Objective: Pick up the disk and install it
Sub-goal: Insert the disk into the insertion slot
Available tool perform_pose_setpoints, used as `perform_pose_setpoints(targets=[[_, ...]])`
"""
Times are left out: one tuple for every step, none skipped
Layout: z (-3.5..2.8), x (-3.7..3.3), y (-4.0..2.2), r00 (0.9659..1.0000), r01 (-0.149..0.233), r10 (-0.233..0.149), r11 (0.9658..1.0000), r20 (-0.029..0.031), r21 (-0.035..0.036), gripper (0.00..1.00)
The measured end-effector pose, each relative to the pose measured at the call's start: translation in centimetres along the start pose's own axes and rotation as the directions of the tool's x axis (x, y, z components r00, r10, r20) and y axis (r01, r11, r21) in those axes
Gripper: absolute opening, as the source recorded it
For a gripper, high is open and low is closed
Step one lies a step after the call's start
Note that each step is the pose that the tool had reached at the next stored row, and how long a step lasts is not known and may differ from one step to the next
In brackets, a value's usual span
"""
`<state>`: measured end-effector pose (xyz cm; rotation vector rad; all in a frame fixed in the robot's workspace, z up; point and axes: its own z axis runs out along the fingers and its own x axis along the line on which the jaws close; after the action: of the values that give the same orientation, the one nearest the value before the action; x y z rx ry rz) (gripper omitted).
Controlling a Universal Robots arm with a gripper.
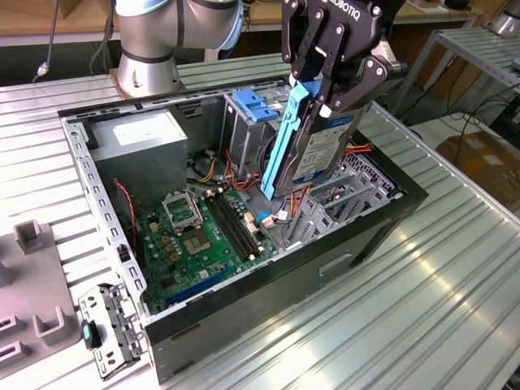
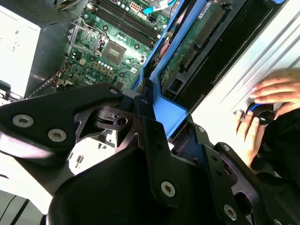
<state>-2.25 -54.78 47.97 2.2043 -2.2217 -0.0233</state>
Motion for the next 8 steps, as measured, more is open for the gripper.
perform_pose_setpoints(targets=[[0.00,0.00,-0.01,1.0000,0.000,0.000,1.0000,0.0000,0.0000,0.37],[0.00,0.00,-0.10,1.0000,0.000,0.000,1.0000,0.0000,0.0000,0.37],[0.00,0.01,-0.44,1.0000,0.000,0.000,1.0000,0.0000,0.0001,0.37],[-0.01,0.00,-0.80,1.0000,0.000,0.000,1.0000,0.0000,0.0001,0.37],[-0.01,-0.01,-1.02,1.0000,0.000,0.000,1.0000,-0.0001,0.0000,0.37],[0.00,-0.01,-1.22,1.0000,0.000,0.000,1.0000,0.0000,0.0000,0.37],[0.01,-0.01,-1.53,1.0000,0.000,0.000,1.0000,0.0000,0.0001,0.37],[0.02,-0.01,-1.66,1.0000,0.000,0.000,1.0000,0.0001,0.0001,0.37]])
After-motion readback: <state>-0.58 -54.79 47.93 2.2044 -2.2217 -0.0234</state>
